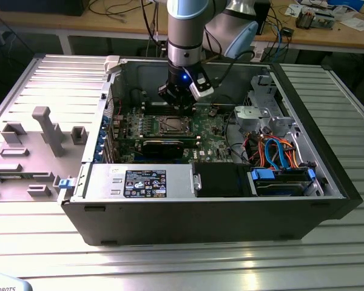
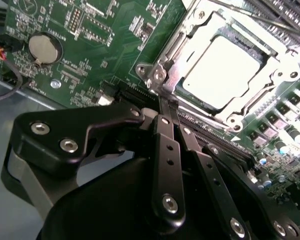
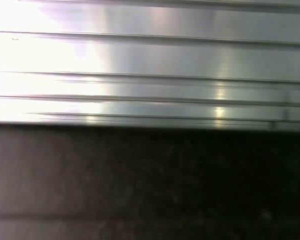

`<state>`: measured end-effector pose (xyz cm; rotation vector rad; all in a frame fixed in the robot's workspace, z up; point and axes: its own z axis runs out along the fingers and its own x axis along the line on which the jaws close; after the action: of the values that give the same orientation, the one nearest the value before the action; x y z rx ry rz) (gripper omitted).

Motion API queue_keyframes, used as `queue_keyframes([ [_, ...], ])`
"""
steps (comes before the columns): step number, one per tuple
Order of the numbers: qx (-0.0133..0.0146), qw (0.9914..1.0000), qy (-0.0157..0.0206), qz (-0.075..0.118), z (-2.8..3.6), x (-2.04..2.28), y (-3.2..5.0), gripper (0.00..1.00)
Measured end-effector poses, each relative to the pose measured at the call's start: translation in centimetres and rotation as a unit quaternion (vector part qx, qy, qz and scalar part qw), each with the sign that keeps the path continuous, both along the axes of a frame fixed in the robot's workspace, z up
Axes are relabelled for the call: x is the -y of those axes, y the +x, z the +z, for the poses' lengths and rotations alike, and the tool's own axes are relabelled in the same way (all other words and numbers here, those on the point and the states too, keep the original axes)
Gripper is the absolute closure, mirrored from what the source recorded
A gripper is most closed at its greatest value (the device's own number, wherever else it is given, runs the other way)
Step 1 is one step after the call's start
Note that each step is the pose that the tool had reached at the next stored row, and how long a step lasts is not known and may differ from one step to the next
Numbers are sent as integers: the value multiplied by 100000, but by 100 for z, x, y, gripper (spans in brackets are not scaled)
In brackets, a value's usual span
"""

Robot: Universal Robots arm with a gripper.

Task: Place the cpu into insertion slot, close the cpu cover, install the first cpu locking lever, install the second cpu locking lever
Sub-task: 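Install the first cpu locking lever, then install the second cpu locking lever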

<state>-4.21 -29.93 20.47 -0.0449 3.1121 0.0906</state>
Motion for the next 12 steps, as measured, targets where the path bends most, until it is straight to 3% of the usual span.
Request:
queue_keyframes([
  [3,-3,100000,-17,9,23,2,0,89],
  [7,-11,100000,-24,13,24,52,0,89],
  [12,-7,100000,-25,10,24,71,0,89],
])
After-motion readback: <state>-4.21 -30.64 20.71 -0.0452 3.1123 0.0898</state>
